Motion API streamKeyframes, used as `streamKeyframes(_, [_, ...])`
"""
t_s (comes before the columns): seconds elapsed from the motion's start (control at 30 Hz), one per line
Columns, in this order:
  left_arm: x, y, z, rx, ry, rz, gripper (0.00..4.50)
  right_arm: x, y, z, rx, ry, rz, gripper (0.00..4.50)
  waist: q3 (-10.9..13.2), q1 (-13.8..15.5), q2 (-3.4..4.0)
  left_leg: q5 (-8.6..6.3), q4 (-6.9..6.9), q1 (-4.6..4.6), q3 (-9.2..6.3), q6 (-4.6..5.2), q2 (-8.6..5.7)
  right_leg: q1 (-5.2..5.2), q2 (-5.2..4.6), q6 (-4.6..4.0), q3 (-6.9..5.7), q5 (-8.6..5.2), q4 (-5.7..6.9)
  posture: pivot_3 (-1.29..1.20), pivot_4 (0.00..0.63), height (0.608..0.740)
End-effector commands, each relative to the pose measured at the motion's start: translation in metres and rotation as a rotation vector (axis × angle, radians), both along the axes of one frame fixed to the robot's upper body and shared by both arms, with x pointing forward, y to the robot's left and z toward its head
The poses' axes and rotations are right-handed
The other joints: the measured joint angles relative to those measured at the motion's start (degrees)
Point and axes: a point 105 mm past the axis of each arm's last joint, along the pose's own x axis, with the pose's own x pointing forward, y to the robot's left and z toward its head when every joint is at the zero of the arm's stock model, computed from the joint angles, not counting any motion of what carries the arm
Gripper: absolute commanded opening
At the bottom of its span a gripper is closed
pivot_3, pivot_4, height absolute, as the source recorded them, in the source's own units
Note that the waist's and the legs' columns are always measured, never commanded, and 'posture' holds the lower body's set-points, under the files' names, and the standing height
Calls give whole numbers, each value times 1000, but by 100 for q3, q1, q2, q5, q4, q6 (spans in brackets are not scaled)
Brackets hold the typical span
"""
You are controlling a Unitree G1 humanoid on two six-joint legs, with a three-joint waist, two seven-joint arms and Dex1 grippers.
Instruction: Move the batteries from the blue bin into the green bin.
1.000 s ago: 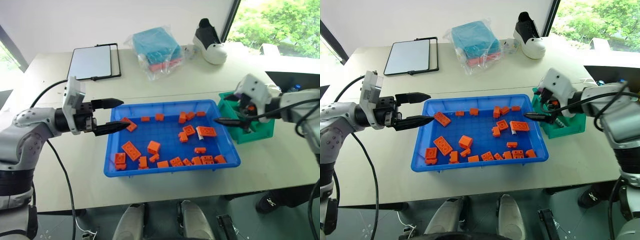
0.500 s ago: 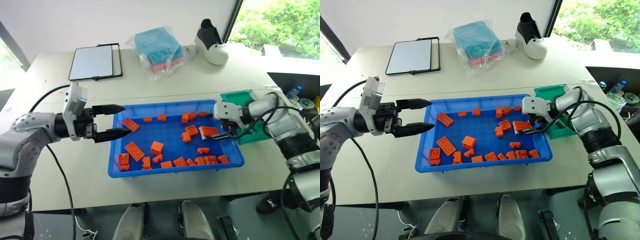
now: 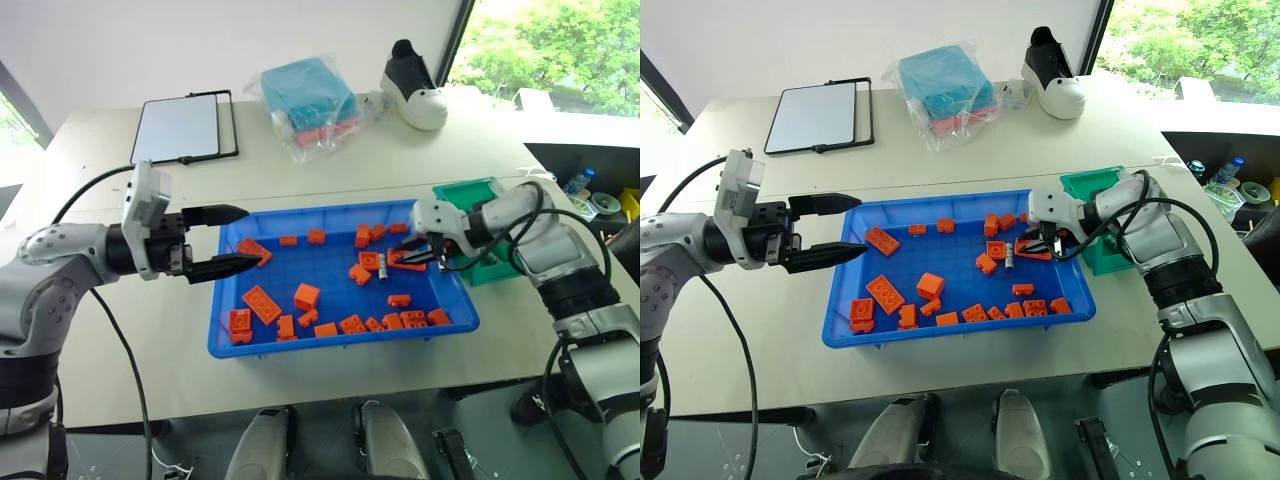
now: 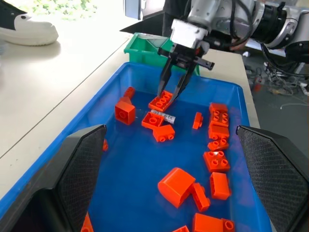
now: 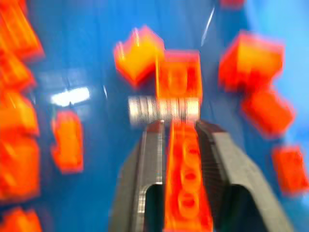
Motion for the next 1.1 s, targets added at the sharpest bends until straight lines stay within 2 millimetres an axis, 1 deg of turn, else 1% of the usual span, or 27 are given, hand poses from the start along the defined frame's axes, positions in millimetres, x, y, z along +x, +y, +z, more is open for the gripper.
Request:
streamKeyframes(0.03, [0, -1, 8, -4, -35, -6, 4500, -10, 21, 23, 56, -56, 25, 1221, 0, 18, 0, 0, -1, 0, -1, 0, 0, -1, 0, 0, 0, 0, 0, 0, 150, 731])
streamKeyframes(0.07, [1, -1, 8, -5, -36, -8, 4500, -12, 25, 23, 50, -65, 23, 1221, 0, 26, 0, 0, -1, -1, -1, 0, 0, -1, 0, 0, 0, 0, 0, 0, 150, 731])
streamKeyframes(0.13, [1, -2, 9, -5, -37, -12, 4500, -13, 27, 19, 44, -54, -53, 1221, 0, 46, -1, 0, 0, -2, -1, 0, 0, 1, -1, -1, -1, -1, -4, 0, 150, 731])
streamKeyframes(0.27, [0, -2, 10, -2, -38, -17, 4500, -20, 13, 12, 35, -26, -268, 1221, 0, 70, -1, 0, 4, -8, -1, 0, -3, 0, -5, -20, 0, -11, -6, 0, 150, 731])
streamKeyframes(0.4, [-2, 0, 8, 5, -25, -16, 4500, -35, 8, 20, 205, 91, -570, 1221, -1, 46, -2, 0, 3, -28, -1, 0, -3, -25, -8, -22, 2, -11, -2, 0, 150, 731])
streamKeyframes(0.47, [-3, 1, 6, 7, -20, -16, 4500, -46, 7, 19, 263, 159, -690, 1221, -1, 23, -2, 0, 6, -44, 2, 0, 4, -50, -5, -16, 8, -4, 6, 0, 150, 731])
streamKeyframes(0.57, [-2, 1, 5, 7, -14, -18, 4500, -58, 13, 8, 341, 207, -749, 1221, -4, 46, -4, 0, 3, -55, -6, 0, 7, -62, -1, -7, 3, 4, 10, 0, 150, 731])
streamKeyframes(0.7, [0, -5, 4, -1, -11, -36, 4500, -58, 22, -9, 430, 251, -827, 1221, -4, 41, -3, 0, 7, -56, 3, 0, 2, -60, -2, -11, 5, 3, 8, 0, 150, 731])
streamKeyframes(0.73, [0, -6, 5, -3, -12, -40, 4500, -58, 22, -13, 432, 257, -851, 1442, -4, 40, -3, 1, 10, -56, 5, 0, 1, -59, -2, -12, 6, 3, 7, 0, 150, 731])
streamKeyframes(0.8, [2, -6, 6, -4, -14, -46, 4500, -54, 22, -18, 424, 254, -891, 2038, -4, 45, -4, 1, 14, -58, 5, 1, 0, -59, -3, -14, 6, 4, 7, 0, 150, 731])
streamKeyframes(0.87, [4, -7, 7, -3, -16, -49, 4500, -48, 17, -19, 425, 243, -945, 3016, -4, 41, -4, 1, 14, -58, 2, 1, 0, -58, -1, -14, 3, 4, 7, 0, 150, 731])
streamKeyframes(0.9, [4, -7, 7, -3, -16, -50, 4500, -45, 13, -20, 421, 235, -976, 3428, -4, 35, -4, 1, 13, -58, 2, 1, 0, -59, -1, -13, 4, 4, 7, 0, 150, 731])
streamKeyframes(0.97, [4, -6, 8, -2, -17, -51, 4500, -43, 9, -21, 419, 228, -1012, 3428, -4, 31, -3, 1, 11, -58, 3, 1, 1, -60, 0, -12, 4, 5, 7, 0, 150, 731])
streamKeyframes(1.1, [4, -6, 7, -4, -18, -50, 4500, -43, 8, -23, 423, 237, -1020, 3428, -4, 24, -3, 1, 9, -58, 3, 1, 1, -61, 1, -11, 4, 6, 7, 0, 150, 731])
